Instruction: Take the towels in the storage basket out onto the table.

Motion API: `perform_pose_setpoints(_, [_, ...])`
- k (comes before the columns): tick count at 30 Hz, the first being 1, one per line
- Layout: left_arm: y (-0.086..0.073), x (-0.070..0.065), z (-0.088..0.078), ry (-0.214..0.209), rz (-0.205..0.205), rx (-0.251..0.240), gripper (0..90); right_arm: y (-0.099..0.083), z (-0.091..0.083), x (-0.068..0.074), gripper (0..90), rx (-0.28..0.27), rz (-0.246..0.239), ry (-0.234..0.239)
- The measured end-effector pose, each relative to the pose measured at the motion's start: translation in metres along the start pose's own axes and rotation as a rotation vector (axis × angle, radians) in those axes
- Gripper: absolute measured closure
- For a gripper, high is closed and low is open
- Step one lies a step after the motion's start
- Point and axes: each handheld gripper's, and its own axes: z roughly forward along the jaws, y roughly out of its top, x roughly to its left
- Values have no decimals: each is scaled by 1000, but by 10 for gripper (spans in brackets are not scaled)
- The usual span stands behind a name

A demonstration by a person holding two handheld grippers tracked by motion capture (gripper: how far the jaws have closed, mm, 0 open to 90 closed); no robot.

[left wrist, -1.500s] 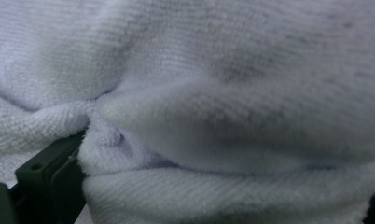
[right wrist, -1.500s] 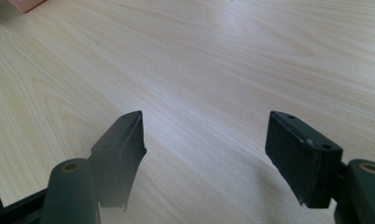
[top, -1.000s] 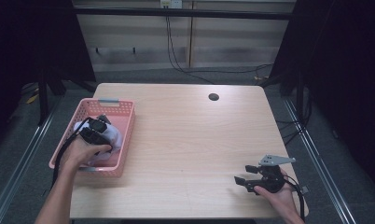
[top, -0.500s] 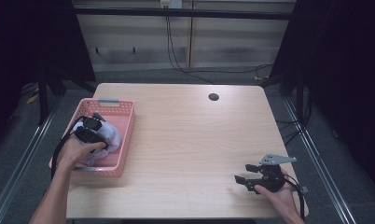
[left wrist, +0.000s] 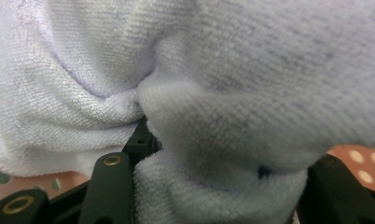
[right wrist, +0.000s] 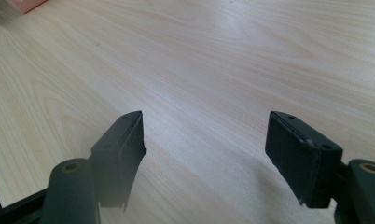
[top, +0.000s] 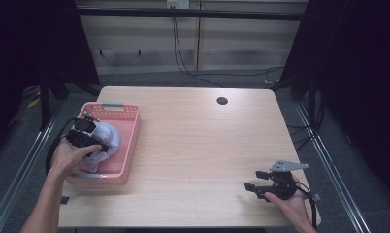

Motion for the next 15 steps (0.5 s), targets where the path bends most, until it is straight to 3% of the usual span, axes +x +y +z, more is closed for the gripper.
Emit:
perform_pose_setpoints(6, [-2,0,-14,-29,-7,-48,484,0,-1,0,277,-3,3,-1])
perform_pose_setpoints(15, [-6,4,-28,-31,-28,-69,479,0,-1,-1,277,-6,1,1])
